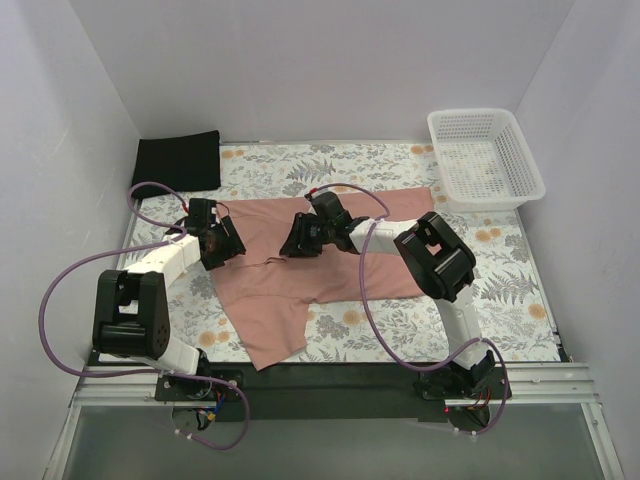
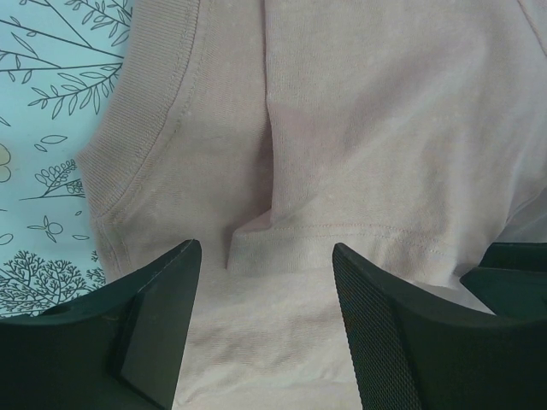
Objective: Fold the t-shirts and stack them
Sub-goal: Fold the tshirt
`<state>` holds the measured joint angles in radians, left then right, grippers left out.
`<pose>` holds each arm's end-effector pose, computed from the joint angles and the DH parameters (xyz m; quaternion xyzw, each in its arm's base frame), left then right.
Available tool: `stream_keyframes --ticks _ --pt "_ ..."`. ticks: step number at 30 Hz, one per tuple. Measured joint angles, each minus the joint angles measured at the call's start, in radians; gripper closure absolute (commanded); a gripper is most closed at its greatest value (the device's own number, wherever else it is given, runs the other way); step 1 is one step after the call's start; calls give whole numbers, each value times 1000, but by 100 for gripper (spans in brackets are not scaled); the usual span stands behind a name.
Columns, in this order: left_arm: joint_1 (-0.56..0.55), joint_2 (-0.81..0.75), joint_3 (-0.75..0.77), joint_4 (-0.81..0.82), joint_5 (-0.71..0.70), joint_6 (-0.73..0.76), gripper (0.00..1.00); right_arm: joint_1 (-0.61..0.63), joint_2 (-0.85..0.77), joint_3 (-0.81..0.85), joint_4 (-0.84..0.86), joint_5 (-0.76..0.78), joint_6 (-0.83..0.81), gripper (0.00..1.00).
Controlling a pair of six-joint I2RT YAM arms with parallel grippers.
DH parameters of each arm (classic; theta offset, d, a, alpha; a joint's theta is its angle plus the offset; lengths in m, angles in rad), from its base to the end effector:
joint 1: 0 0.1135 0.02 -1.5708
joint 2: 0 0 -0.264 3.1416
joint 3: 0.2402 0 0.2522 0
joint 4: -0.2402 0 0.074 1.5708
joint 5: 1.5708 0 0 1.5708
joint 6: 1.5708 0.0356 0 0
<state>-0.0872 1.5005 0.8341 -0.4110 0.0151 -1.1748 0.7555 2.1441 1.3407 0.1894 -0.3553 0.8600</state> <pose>0.2819 -0.0252 0.1761 -0.5001 0.8308 -0.1500 0.1929 0.3294 0.3273 0.1388 -0.0356 0.8768 0.4359 0.1998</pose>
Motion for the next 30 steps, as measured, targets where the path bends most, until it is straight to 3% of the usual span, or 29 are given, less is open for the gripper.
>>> stream_keyframes --ticks 7,12,17,23,30 --pt "0 0 0 0 1 0 41 -5 2 -23 8 9 7 76" --pt "0 0 -1 0 5 0 42 -16 2 -40 27 5 9 80" --pt "0 0 -1 0 21 0 46 -22 1 -49 35 1 1 97" --pt "0 8 -1 1 36 0 54 -26 1 -49 35 -8 -2 99" --pt "0 32 -1 1 46 0 55 -29 1 -49 35 -15 -3 99"
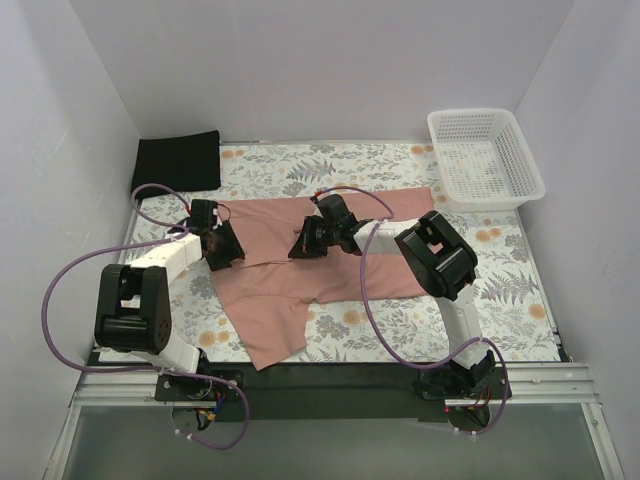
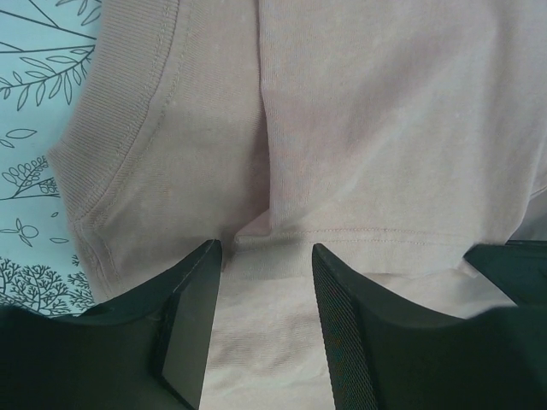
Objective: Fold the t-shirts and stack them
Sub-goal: Fold the tshirt
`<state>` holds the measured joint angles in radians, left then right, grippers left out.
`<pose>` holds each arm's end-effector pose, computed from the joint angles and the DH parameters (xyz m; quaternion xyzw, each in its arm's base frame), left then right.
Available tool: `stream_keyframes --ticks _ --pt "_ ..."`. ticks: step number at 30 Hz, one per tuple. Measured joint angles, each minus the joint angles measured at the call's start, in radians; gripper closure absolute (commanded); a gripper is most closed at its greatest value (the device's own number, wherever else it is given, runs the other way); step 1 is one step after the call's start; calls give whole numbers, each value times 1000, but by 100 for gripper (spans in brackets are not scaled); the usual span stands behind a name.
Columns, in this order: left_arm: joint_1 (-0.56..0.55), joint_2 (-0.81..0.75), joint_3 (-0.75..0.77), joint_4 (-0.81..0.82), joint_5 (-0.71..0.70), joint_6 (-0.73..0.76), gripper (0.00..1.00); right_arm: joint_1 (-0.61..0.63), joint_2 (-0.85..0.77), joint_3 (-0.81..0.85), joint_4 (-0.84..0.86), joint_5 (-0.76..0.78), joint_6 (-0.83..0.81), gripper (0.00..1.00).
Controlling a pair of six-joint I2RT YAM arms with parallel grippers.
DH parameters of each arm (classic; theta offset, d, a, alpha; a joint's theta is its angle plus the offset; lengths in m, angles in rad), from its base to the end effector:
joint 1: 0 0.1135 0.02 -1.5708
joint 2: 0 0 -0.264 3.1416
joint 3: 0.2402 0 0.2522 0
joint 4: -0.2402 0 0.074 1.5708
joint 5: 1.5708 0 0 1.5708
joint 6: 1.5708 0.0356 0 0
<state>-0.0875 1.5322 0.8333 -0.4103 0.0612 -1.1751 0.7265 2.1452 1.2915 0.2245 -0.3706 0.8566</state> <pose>0.2834 -0.0271 0.1676 -0.4974 0.8363 -0.1590 0.1670 0.3325 0.3127 0.1269 -0.0264 0.8795 0.4326 0.1965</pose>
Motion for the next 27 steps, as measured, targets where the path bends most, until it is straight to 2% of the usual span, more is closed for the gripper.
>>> stream_keyframes --ticks 3,7,8,12,20,27 --pt "0 11 0 0 3 0 60 -1 0 0 0 -2 -1 99" --pt "0 20 0 -1 13 -1 75 -1 0 0 0 -5 -5 99" --pt "0 20 0 -1 15 0 83 -1 0 0 0 -6 -6 99" --pt "0 20 0 -1 31 -5 93 -2 0 0 0 -7 -15 99" --pt "0 -25 -1 -33 33 -31 99 -14 -3 0 0 -21 -26 99" --pt "0 -49 -7 -61 49 -69 99 -26 -26 -13 0 -42 -42 99"
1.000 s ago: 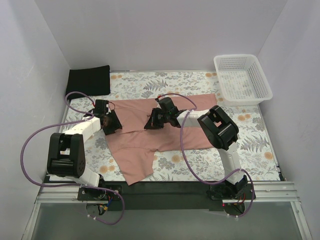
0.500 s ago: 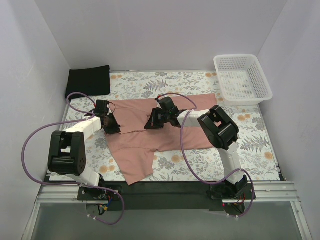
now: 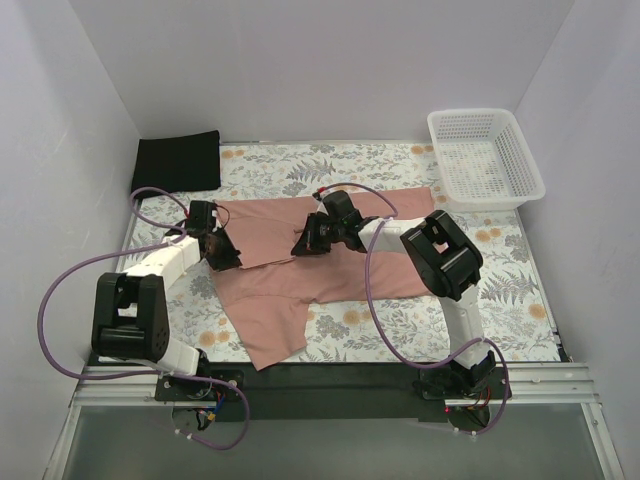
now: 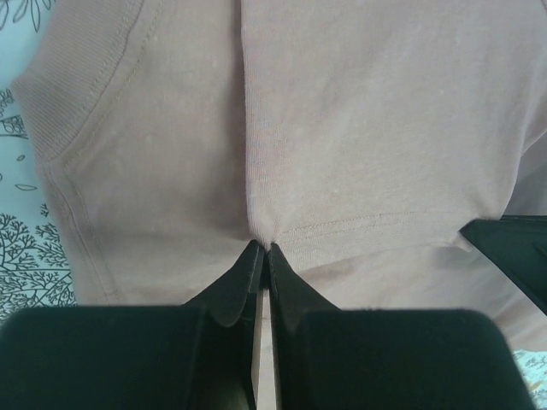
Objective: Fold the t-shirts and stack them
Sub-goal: Fold the tshirt
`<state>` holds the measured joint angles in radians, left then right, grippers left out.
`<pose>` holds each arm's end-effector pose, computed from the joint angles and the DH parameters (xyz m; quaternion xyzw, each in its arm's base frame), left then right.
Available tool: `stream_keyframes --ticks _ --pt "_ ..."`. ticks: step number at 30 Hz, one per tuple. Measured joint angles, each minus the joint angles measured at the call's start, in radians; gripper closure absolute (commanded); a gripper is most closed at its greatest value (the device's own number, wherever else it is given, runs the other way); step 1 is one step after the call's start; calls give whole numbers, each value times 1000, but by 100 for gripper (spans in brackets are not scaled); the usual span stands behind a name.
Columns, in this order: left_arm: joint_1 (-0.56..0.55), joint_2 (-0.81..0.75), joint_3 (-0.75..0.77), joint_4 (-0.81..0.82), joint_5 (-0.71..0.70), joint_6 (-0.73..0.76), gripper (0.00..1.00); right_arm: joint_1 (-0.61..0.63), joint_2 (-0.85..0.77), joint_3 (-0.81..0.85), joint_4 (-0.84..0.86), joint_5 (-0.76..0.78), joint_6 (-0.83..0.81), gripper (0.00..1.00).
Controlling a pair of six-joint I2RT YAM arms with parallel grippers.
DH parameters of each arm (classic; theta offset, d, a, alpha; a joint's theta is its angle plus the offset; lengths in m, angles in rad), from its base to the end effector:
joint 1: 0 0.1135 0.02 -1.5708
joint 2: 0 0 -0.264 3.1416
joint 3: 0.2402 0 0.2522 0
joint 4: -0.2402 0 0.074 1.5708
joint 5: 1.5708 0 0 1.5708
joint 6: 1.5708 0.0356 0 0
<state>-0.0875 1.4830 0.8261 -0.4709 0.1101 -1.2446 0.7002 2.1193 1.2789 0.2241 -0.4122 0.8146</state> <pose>0.2730 -0.0279 0.1756 -0.5225 0.8222 -0.1777 0.1393 0.3371 0.3027 0.1347 -0.0441 0.8734 0.4410 0.2018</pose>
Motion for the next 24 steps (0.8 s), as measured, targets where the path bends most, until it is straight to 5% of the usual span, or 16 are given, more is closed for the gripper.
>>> stream_keyframes --ticks 14,17,22,24 --pt "0 -2 -55 -11 -2 -75 99 0 0 0 -30 -51 -34 95" --pt "0 -8 -58 -15 -10 -88 93 0 0 0 -47 -56 -49 78" --pt "0 -68 -59 -46 -42 -106 64 -3 -5 8 -82 -62 -97 51" --pt "0 -119 -59 -64 -76 -118 60 -5 -31 14 -116 -52 -137 43"
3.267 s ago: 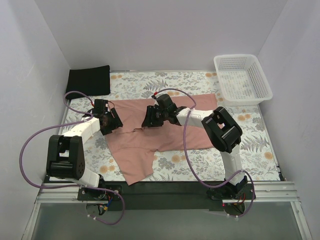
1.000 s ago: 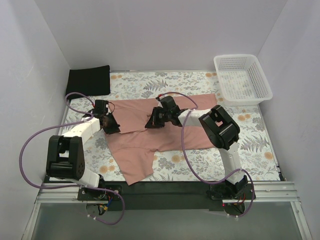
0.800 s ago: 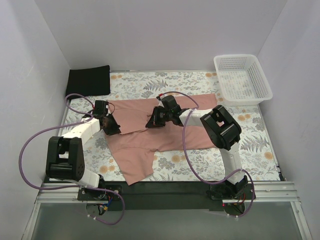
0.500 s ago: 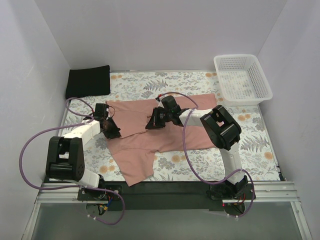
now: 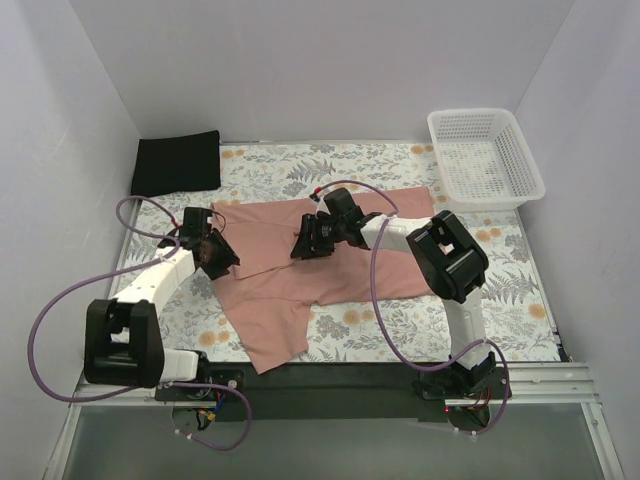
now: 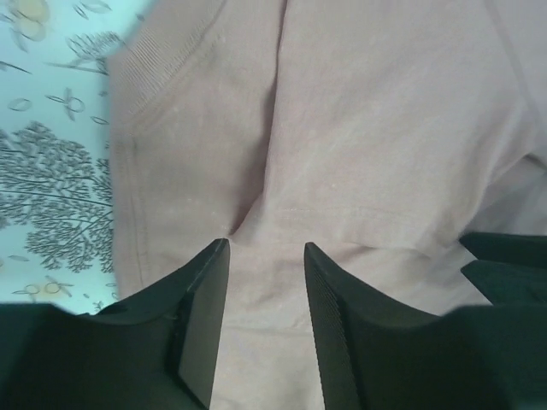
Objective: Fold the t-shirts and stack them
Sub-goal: Fold the tshirt
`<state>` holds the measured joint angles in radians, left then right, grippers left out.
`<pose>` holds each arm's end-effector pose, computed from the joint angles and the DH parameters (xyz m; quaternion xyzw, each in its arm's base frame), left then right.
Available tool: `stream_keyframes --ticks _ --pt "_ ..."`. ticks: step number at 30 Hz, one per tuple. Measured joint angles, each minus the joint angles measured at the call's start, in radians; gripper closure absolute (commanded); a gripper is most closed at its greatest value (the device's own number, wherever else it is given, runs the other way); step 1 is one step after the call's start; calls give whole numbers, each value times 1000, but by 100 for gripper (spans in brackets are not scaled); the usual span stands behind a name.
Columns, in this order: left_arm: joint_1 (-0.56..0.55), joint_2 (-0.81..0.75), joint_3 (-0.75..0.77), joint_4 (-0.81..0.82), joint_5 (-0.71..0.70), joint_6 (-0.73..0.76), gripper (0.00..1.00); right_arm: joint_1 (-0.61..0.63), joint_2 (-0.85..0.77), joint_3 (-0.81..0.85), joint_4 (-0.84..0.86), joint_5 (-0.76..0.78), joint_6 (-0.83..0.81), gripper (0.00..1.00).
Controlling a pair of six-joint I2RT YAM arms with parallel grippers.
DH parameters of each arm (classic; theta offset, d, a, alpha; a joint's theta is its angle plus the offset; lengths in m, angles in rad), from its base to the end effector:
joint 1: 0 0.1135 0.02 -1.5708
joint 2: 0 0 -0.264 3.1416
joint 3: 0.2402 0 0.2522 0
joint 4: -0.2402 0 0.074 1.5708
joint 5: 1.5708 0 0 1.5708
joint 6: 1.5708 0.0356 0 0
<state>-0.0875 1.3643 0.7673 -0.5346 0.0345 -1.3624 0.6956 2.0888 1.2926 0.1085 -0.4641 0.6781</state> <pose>0.2477 -0.0230 0.1846 -0.5777 0.7864 -0.1570 0.1519 0.3327 0.2985 0.1426 -0.1060 0.8790 0.4245 0.1897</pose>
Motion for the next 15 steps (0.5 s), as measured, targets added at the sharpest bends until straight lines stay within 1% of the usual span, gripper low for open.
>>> stream_keyframes --ticks 1,3,6,9,11,12,15 --pt "0 -33 0 -5 -22 -6 55 -5 -19 0 -24 11 -26 41" --pt "1 -91 5 -9 -72 -14 50 -24 -56 0 -61 34 -68 40" --pt "14 -116 38 2 -121 -23 48 -86 -132 0 -110 78 -146 40" --pt "49 -57 101 42 -133 -29 49 -179 -187 1 -120 99 -216 42" --pt "70 26 159 70 -134 -31 53 -251 -206 4 -120 116 -259 43" --pt "77 65 186 82 -136 -30 58 -286 -209 6 -121 127 -277 44" --pt "103 218 278 124 -136 -33 64 -377 -209 7 -132 155 -320 45"
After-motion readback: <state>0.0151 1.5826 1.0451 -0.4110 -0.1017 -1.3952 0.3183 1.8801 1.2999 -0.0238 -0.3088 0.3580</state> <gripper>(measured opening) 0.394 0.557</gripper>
